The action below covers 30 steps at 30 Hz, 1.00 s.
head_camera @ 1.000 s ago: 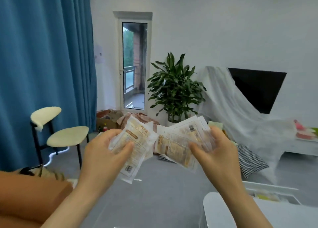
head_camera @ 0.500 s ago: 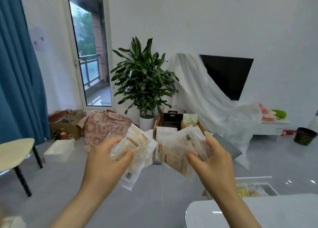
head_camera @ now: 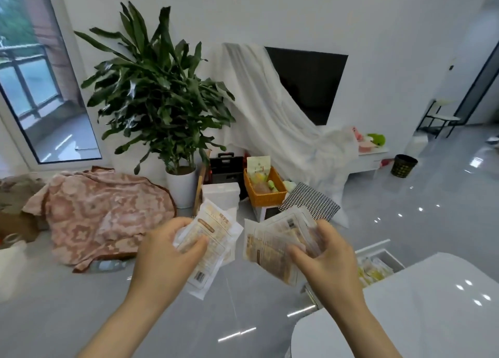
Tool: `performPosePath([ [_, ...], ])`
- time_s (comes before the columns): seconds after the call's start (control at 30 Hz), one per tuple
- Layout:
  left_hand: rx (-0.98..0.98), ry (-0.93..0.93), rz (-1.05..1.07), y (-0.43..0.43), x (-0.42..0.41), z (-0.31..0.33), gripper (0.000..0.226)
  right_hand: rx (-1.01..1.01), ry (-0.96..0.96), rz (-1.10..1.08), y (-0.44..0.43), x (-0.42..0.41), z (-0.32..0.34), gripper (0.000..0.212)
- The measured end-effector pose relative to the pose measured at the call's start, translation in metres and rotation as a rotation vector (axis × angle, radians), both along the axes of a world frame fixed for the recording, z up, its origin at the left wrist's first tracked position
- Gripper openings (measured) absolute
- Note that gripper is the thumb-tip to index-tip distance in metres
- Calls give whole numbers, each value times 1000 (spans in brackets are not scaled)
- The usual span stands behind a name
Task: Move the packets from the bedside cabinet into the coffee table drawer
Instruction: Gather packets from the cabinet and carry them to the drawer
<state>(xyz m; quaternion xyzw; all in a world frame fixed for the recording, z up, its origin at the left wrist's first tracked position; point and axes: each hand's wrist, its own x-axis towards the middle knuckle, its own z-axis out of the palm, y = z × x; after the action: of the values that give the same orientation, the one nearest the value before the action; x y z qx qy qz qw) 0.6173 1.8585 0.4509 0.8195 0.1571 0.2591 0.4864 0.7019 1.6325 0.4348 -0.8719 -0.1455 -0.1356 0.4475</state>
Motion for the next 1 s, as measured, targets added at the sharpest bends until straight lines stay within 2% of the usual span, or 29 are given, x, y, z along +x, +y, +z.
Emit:
performPosePath([
  [0.17,2,54,-105,31,72,-12,26,-20,40,-111,25,45,-15,22],
  [0.37,3,126,-217,42,170,-35,21,-36,81,-238,33,116,-37,27],
  [0.5,13,191,-270,39,238,-46,14,-34,117,-312,28,174,-58,26],
  [0.7,85,272,-361,27,337,-58,16,-33,234,-397,8,253,-79,21],
  [1.0,144,387,-548,11,473,-93,10,-52,354,-543,-6,335,-115,21],
])
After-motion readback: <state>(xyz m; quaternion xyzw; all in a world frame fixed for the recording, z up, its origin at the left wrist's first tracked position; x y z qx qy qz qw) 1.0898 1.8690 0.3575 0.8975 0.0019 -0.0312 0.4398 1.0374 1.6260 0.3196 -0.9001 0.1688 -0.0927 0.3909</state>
